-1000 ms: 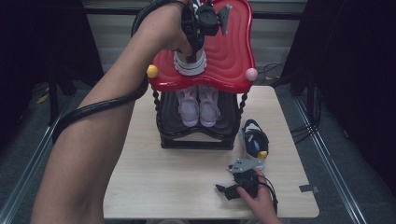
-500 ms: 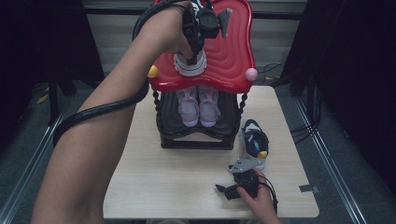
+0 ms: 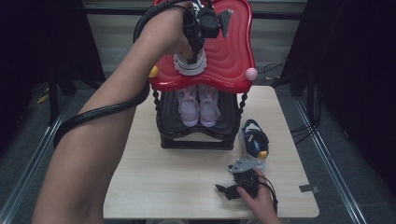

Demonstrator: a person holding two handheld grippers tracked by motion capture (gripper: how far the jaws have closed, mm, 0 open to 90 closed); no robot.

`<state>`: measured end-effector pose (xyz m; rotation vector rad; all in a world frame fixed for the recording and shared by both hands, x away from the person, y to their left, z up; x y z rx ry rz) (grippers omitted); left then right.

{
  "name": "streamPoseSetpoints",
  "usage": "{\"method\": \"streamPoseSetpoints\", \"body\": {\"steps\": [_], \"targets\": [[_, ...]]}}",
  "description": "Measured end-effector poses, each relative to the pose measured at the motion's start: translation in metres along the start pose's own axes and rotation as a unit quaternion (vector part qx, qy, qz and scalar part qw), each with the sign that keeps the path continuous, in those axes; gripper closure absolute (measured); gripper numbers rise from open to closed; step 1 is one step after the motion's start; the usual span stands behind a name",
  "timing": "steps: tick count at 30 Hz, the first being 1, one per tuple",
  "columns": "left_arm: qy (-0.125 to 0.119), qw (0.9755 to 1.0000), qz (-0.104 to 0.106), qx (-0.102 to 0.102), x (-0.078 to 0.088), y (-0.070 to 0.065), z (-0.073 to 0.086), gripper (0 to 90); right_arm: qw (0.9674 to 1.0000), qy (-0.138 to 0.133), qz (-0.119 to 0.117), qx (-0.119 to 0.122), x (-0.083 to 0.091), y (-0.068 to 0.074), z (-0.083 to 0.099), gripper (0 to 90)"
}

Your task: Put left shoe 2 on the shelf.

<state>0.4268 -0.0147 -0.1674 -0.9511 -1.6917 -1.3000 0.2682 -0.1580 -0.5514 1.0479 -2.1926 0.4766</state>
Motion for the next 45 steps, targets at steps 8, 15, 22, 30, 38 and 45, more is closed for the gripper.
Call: {"method": "streamPoseSetpoints", "body": {"steps": [8,15,22,30,38,45], "targets": [[-0.004,0.9999,-0.005,0.009,-0.0011,0.0023,-0.0002,69.2,1.0000,0.000,0.000,0.000,0.0000,0.0000,0.0000,11.6],[-0.003,1.0000,-0.001,0.004,-0.0014,0.0016,0.0014,68.9,1.0000,0.000,0.000,0.000,0.0000,0.0000,0.0000,11.6],[-0.001,1.0000,-0.009,0.003,0.0010,0.0025,0.0010,65.8,1.0000,0.000,0.000,0.000,0.0000,0.0000,0.0000,11.6],[-0.006,0.9999,-0.012,0.008,0.0033,0.0042,0.0007,59.4,1.0000,0.000,0.000,0.000,0.0000,0.0000,0.0000,11.6],[-0.013,0.9996,-0.012,0.021,0.0045,0.0064,0.0008,50.7,1.0000,0.000,0.000,0.000,0.0000,0.0000,0.0000,11.6],[-0.015,0.9994,-0.016,0.026,0.0074,0.0090,0.0010,44.2,1.0000,0.000,0.000,0.000,0.0000,0.0000,0.0000,11.6]]}}
Point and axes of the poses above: each handheld gripper's, and its own axes: x roughly backward along the jaws, z roughly out of its underside, y roughly to its left, the point moved 6 cm from there along -x, roughly forward along the jaws, and after that the axes turned 6 degrees about x, right-handed, at the moved point
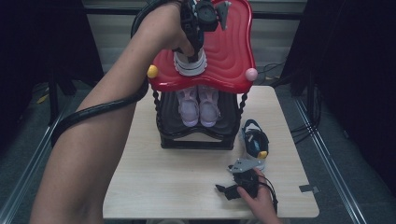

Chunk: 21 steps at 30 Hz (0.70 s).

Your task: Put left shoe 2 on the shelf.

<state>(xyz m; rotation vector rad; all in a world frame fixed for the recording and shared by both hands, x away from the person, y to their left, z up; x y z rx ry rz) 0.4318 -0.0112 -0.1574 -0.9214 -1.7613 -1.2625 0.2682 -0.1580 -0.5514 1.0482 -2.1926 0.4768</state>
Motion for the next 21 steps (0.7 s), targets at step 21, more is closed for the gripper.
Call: {"method": "streamPoseSetpoints", "body": {"steps": [21], "targets": [[-0.013,0.9996,0.023,0.015,0.0036,-0.0009,0.0051,41.7,1.0000,0.000,0.000,0.000,0.0000,0.0000,0.0000,11.6]]}}
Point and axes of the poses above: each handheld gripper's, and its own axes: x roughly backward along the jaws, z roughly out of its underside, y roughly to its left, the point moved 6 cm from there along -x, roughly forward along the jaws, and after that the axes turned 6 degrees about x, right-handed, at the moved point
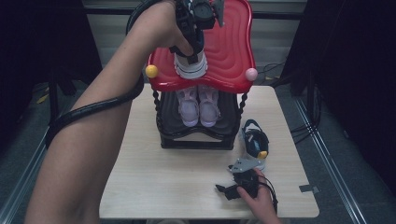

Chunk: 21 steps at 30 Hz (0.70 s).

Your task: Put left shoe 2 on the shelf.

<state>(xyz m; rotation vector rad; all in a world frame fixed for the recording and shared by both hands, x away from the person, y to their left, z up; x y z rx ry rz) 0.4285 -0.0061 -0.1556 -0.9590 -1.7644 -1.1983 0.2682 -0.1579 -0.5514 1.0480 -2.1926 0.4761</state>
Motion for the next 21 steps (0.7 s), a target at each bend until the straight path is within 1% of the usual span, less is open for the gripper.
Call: {"method": "streamPoseSetpoints", "body": {"steps": [2,5,6,7,8,11,14,16,19,21], "targets": [[0.005,1.0000,0.001,-0.005,0.0008,-0.0001,0.0006,43.9,1.0000,0.000,0.000,0.000,0.0000,0.0000,0.0000,11.6],[0.010,0.9999,-0.001,-0.009,0.0013,0.0000,0.0017,44.0,1.0000,0.000,0.000,0.000,0.0000,0.0000,0.0000,11.6],[0.012,0.9998,-0.004,-0.014,0.0016,0.0003,0.0021,44.0,1.0000,0.000,0.000,0.000,0.0000,0.0000,0.0000,11.6],[0.019,0.9996,-0.006,-0.018,0.0021,0.0005,0.0033,44.0,1.0000,0.000,0.000,0.000,0.0000,0.0000,0.0000,11.6],[0.022,0.9996,-0.007,-0.018,0.0020,0.0012,0.0041,44.0,1.0000,0.000,0.000,0.000,0.0000,0.0000,0.0000,11.6],[0.015,0.9998,-0.007,-0.007,0.0015,0.0016,0.0052,41.7,1.0000,0.000,0.000,0.000,0.0000,0.0000,0.0000,11.7],[0.012,0.9999,-0.008,-0.004,0.0020,0.0020,0.0053,40.2,1.0000,0.000,0.000,0.000,0.0000,0.0000,0.0000,11.6],[0.005,1.0000,-0.007,0.001,0.0023,0.0025,0.0052,39.9,1.0000,0.000,0.000,0.000,0.0000,0.0000,0.0000,11.6],[-0.008,0.9999,-0.001,0.010,0.0053,0.0029,0.0050,37.5,1.0000,0.000,0.000,0.000,0.0000,0.0000,0.0000,11.6],[-0.014,0.9998,0.005,0.012,0.0068,0.0024,0.0053,36.3,1.0000,0.000,0.000,0.000,0.0000,0.0000,0.0000,11.6]]}}
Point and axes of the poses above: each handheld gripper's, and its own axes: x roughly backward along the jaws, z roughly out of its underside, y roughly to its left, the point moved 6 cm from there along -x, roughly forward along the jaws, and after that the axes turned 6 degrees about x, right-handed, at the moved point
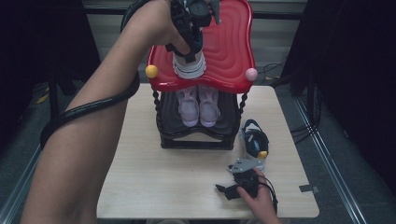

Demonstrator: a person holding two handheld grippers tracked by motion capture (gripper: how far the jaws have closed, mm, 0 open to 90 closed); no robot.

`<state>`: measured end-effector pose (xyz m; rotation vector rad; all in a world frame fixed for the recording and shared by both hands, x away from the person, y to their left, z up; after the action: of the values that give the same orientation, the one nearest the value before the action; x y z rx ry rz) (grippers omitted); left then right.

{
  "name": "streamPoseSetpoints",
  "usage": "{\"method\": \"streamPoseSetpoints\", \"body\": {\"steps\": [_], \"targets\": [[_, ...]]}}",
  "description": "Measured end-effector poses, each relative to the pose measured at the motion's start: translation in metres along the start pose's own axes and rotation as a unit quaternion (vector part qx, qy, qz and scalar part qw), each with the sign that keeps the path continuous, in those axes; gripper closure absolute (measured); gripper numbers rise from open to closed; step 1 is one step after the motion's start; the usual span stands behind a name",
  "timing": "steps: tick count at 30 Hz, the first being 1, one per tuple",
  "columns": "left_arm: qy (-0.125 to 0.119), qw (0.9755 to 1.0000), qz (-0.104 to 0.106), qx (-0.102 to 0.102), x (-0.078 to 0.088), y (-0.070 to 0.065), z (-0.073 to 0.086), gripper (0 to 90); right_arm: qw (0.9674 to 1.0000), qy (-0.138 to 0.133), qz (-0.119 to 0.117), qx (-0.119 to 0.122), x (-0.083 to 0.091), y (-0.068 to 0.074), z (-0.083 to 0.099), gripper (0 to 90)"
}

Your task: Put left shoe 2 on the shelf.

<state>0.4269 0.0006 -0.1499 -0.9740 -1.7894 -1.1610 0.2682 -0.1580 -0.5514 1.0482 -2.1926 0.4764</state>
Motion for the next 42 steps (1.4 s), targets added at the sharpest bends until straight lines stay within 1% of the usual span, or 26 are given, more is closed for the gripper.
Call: {"method": "streamPoseSetpoints", "body": {"steps": [3,4,6,8,14,15,16,17,20,21,22,23,24,25,26,27,28,30,35,37,38,40,42], "targets": [[-0.002,1.0000,0.008,0.002,0.002,0.000,0.001,35.4,1.0000,0.000,0.000,0.000,0.000,0.000,0.000,11.6],[-0.004,0.9999,0.010,0.005,0.002,-0.001,0.001,34.8,1.0000,0.000,0.000,0.000,0.000,0.000,0.000,11.6],[-0.014,0.9997,0.013,0.012,0.004,-0.002,0.001,33.6,1.0000,0.000,0.000,0.000,0.000,0.000,0.000,11.6],[-0.010,0.9998,0.015,0.010,0.005,-0.002,0.002,33.2,1.0000,0.000,0.000,0.000,0.000,0.000,0.000,11.6],[-0.019,0.9991,0.020,0.031,0.009,-0.003,0.004,32.5,1.0000,0.000,0.000,0.000,0.000,0.000,0.000,11.6],[-0.016,0.9990,0.026,0.033,0.011,-0.003,0.005,32.4,1.0000,0.000,0.000,0.000,0.000,0.000,0.000,11.6],[-0.021,0.9989,0.027,0.032,0.012,-0.003,0.006,32.0,1.0000,0.000,0.000,0.000,0.000,0.000,0.000,11.6],[-0.022,0.9988,0.027,0.036,0.013,-0.003,0.007,32.0,1.0000,0.000,0.000,0.000,0.000,0.000,0.000,11.6],[-0.025,0.9982,0.032,0.043,0.015,-0.005,0.011,31.4,1.0000,0.000,0.000,0.000,0.000,0.000,0.000,11.6],[-0.022,0.9981,0.030,0.048,0.016,-0.004,0.013,31.3,1.0000,0.000,0.000,0.000,0.000,0.000,0.000,11.6],[-0.024,0.9980,0.030,0.049,0.016,-0.004,0.014,31.3,1.0000,0.000,0.000,0.000,0.000,0.000,0.000,11.6],[-0.020,0.9981,0.031,0.050,0.017,-0.004,0.016,31.0,1.0000,0.000,0.000,0.000,0.000,0.000,0.000,11.6],[-0.023,0.9977,0.031,0.056,0.017,-0.004,0.018,30.8,1.0000,0.000,0.000,0.000,0.000,0.000,0.000,11.6],[-0.025,0.9975,0.033,0.058,0.018,-0.004,0.019,30.8,1.0000,0.000,0.000,0.000,0.000,0.000,0.000,11.6],[-0.021,0.9974,0.037,0.058,0.019,-0.004,0.022,30.8,1.0000,0.000,0.000,0.000,0.000,0.000,0.000,11.6],[-0.024,0.9972,0.033,0.063,0.018,-0.004,0.023,30.7,1.0000,0.000,0.000,0.000,0.000,0.000,0.000,11.6],[-0.022,0.9973,0.033,0.062,0.019,-0.003,0.025,30.7,1.0000,0.000,0.000,0.000,0.000,0.000,0.000,11.6],[-0.017,0.9970,0.036,0.067,0.019,-0.003,0.029,30.6,1.0000,0.000,0.000,0.000,0.000,0.000,0.000,11.6],[-0.018,0.9960,0.043,0.077,0.020,-0.003,0.039,30.5,1.0000,0.000,0.000,0.000,0.000,0.000,0.000,11.6],[-0.019,0.9953,0.044,0.084,0.020,-0.003,0.043,30.3,1.0000,0.000,0.000,0.000,0.000,0.000,0.000,11.6],[-0.015,0.9952,0.046,0.085,0.020,-0.002,0.046,30.2,1.0000,0.000,0.000,0.000,0.000,0.000,0.000,11.6],[-0.019,0.9946,0.048,0.090,0.019,-0.002,0.050,29.9,1.0000,0.000,0.000,0.000,0.000,0.000,0.000,11.6],[-0.018,0.9935,0.054,0.099,0.020,-0.002,0.054,29.7,1.0000,0.000,0.000,0.000,0.000,0.000,0.000,11.6]]}}
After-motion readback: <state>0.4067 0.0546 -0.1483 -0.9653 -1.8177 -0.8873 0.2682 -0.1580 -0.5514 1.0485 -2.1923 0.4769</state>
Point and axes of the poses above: each handheld gripper's, and its own axes: x roughly backward along the jaws, z roughly out of its underside, y roughly to its left, the point moved 6 cm from there along -x, roughly forward along the jaws, and after that the axes turned 6 degrees about x, right-handed, at the moved point
